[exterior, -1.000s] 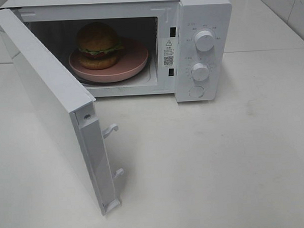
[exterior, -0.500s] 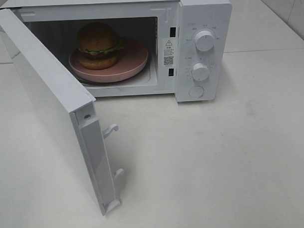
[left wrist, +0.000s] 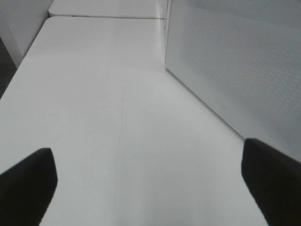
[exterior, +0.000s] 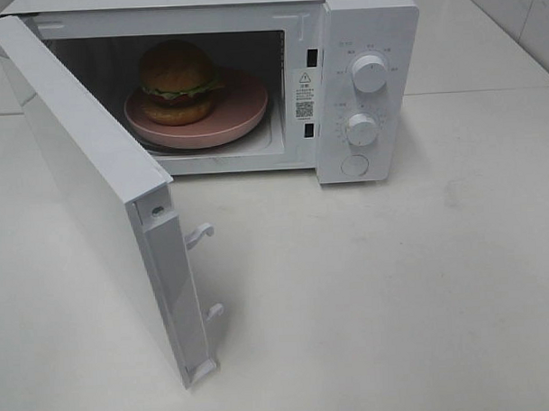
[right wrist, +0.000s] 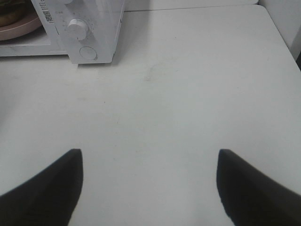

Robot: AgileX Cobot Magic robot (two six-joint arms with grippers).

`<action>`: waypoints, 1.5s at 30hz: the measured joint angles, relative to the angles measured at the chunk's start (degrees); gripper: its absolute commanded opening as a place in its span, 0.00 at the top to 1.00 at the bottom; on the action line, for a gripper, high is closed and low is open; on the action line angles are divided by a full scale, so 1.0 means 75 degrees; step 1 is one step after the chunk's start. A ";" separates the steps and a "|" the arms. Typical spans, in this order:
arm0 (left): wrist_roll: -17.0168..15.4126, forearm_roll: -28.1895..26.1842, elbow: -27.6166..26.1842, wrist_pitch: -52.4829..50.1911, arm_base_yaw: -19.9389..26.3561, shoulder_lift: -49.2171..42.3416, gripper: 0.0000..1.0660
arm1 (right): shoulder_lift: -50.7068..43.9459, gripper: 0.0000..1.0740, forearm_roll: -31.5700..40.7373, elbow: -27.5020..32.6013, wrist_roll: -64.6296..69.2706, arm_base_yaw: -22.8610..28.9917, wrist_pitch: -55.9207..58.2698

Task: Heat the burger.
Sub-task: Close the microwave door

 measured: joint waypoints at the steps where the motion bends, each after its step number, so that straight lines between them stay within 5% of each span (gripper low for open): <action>1: 0.0000 0.0000 0.0000 0.0000 0.0000 0.0000 0.06 | 0.0000 0.30 0.0000 0.0000 0.0000 0.0000 0.0000; 17: 0.0000 0.0000 -0.0053 -0.0099 0.0000 0.0000 0.11 | 0.0000 0.30 0.0000 0.0000 0.0000 0.0000 0.0000; 25: 0.0000 0.0000 -0.0206 -0.0779 0.0000 0.0359 0.39 | 0.0000 0.30 0.0000 0.0000 0.0000 0.0000 0.0000; 26: 0.0000 0.0000 -0.0206 -0.1016 0.0000 0.0596 0.50 | 0.0000 0.30 0.0000 0.0000 0.0000 0.0000 0.0000; 31: 0.0000 -0.0008 -0.0206 -0.1551 0.0000 0.1131 0.73 | 0.0000 0.30 0.0000 0.0000 0.0000 0.0000 0.0000; 32: 0.0000 -0.0015 -0.0206 -0.1811 0.0000 0.1398 0.87 | 0.0000 0.30 0.0000 0.0000 0.0000 0.0000 0.0000; 35: 0.0000 -0.0061 -0.0206 -0.2246 0.0000 0.1818 1.00 | 0.0000 0.30 0.0000 0.0000 0.0000 0.0000 0.0000; 45: 0.0008 -0.0260 0.0733 -0.4698 0.0000 0.2483 1.00 | 0.0000 0.30 0.0000 0.0000 0.0000 0.0000 0.0000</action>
